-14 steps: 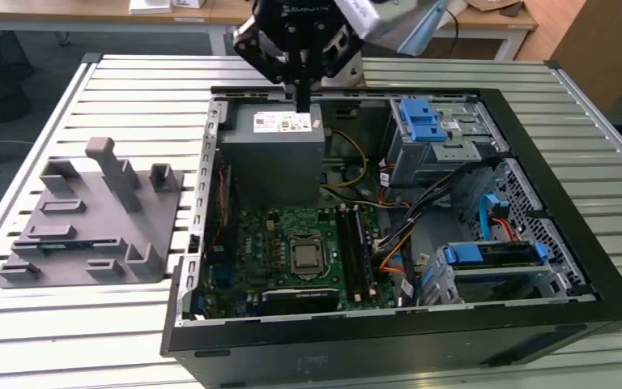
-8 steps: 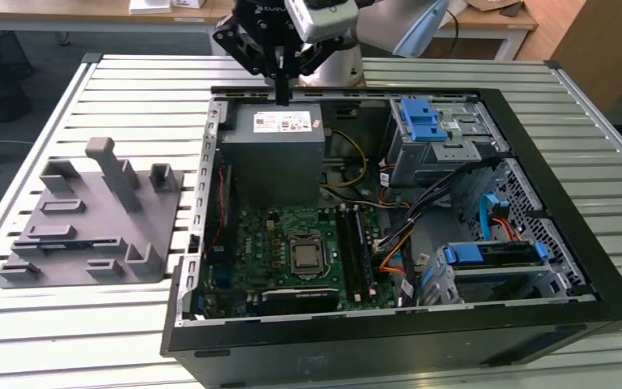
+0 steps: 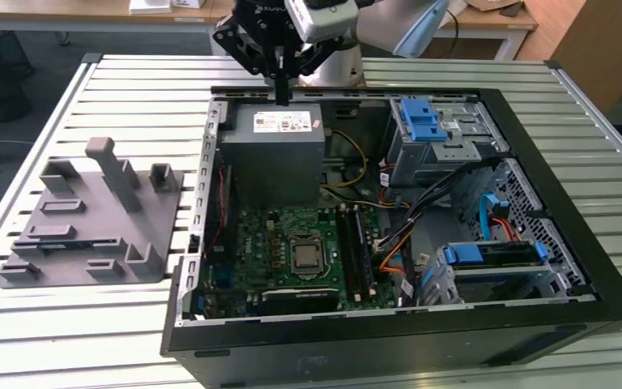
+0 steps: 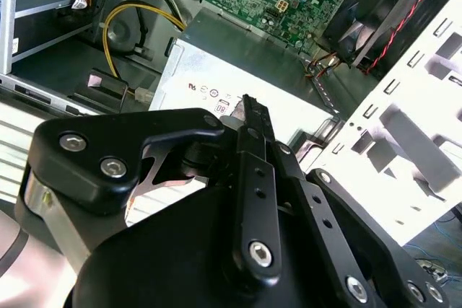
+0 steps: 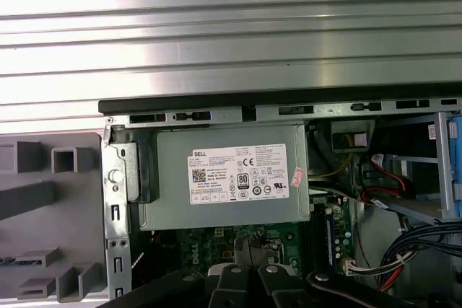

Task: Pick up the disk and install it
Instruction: 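Insert the second disk wire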

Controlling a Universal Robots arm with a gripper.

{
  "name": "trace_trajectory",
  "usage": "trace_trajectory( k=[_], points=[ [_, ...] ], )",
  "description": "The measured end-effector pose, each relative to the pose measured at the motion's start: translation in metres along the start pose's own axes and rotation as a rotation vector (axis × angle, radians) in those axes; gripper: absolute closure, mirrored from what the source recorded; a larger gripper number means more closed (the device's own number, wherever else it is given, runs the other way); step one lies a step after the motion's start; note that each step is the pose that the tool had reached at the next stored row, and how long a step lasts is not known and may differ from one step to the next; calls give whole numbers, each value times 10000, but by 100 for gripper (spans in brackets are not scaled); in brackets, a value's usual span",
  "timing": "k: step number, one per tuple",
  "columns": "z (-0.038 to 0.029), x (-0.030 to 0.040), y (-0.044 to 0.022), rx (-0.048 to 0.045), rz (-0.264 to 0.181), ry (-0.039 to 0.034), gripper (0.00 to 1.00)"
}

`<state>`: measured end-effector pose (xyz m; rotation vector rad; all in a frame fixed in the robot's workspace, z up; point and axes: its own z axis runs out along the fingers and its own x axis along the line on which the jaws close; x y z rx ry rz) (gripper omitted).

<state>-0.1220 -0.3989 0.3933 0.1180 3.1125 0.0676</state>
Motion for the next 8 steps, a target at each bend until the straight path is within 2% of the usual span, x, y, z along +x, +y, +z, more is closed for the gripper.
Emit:
trace_trajectory(
  k=[8],
  points=[
    [0,-1,-7,-1,0,0,89]
  ],
)
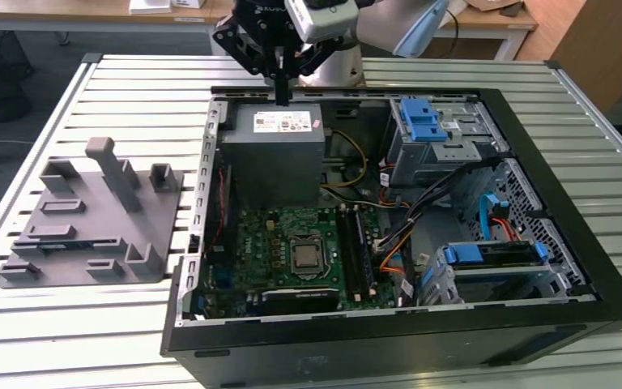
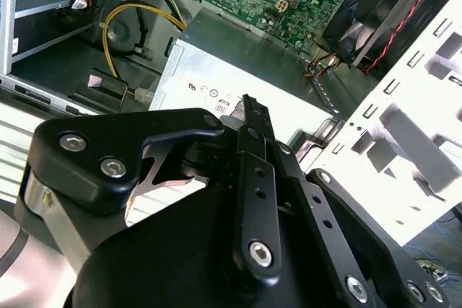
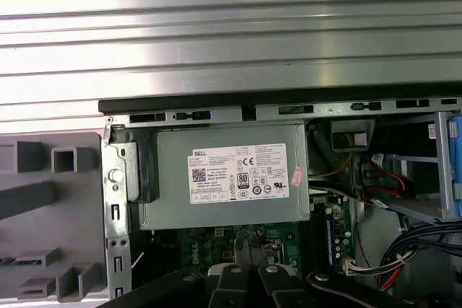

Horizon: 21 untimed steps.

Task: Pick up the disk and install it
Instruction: 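Insert the second disk wire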

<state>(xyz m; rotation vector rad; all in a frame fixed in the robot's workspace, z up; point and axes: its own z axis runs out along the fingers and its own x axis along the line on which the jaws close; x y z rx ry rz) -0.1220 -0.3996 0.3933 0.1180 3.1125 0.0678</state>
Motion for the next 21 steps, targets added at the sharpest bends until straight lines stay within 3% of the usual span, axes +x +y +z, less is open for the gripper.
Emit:
trace_trajectory(
  k=[2,3,7,21],
  points=[
    [-1,-2,-21,1,0,0,89],
    [-35,3,-94,-1,-1,-1,89],
    [-1,1,3,0,0,-1,89],
    [0,1,7,1,0,0,89]
  ],
)
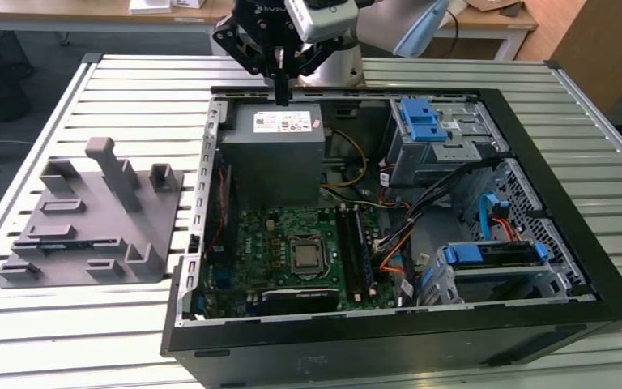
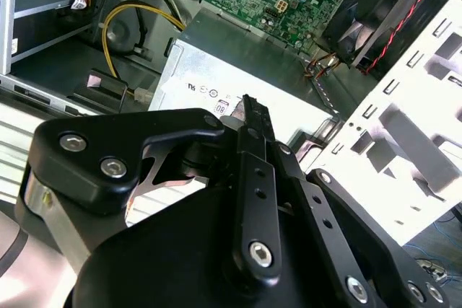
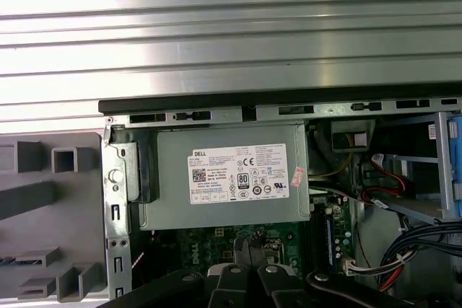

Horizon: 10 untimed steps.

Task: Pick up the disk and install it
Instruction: 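Insert the second disk wire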

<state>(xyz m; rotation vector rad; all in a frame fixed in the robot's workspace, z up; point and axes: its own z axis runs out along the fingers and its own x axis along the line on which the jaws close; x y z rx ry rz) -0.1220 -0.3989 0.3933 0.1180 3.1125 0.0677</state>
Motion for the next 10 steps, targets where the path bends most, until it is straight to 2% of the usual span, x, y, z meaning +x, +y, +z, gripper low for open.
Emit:
trace_trajectory(
  k=[1,2,10],
  points=[
    [0,0,0,0,0,0,89],
    [2,-87,7,1,1,0,89],
    [3,-99,7,0,0,0,89]
  ],
)
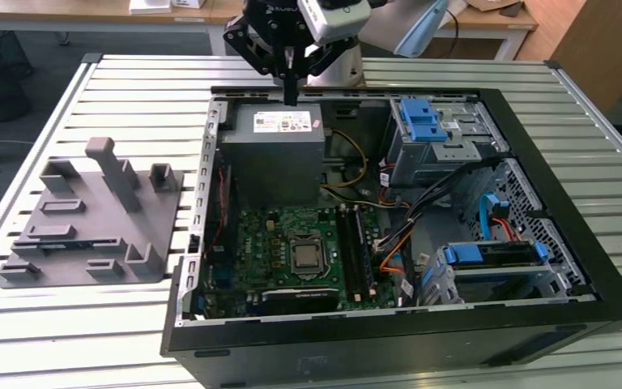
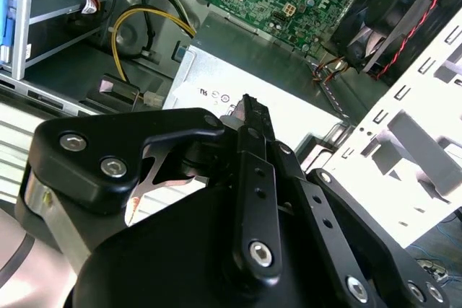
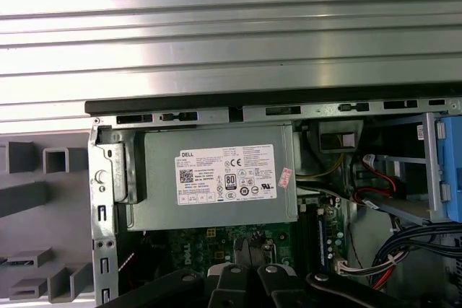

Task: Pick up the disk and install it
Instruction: 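Insert the second disk wire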

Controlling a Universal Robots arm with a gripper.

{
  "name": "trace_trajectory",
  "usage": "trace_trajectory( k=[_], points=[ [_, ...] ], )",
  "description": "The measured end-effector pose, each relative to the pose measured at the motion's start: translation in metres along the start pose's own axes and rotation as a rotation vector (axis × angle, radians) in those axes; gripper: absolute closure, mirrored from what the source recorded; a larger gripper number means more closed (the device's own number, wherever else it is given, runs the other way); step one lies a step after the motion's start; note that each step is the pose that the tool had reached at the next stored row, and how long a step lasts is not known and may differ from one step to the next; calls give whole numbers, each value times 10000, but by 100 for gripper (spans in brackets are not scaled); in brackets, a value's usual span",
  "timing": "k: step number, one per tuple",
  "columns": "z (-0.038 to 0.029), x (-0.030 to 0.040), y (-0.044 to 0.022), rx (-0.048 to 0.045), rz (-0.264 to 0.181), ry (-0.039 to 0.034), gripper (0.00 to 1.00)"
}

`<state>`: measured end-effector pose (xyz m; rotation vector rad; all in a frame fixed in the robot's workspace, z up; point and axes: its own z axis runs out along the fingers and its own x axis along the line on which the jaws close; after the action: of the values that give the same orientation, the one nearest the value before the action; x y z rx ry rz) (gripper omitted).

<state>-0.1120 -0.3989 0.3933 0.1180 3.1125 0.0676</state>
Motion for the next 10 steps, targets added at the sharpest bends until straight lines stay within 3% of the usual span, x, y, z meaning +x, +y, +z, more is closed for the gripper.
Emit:
trace_trajectory(
  k=[6,10],
  points=[
    [0,-14,2,1,-1,0,89],
    [2,-78,6,0,-1,0,89]
  ],
)
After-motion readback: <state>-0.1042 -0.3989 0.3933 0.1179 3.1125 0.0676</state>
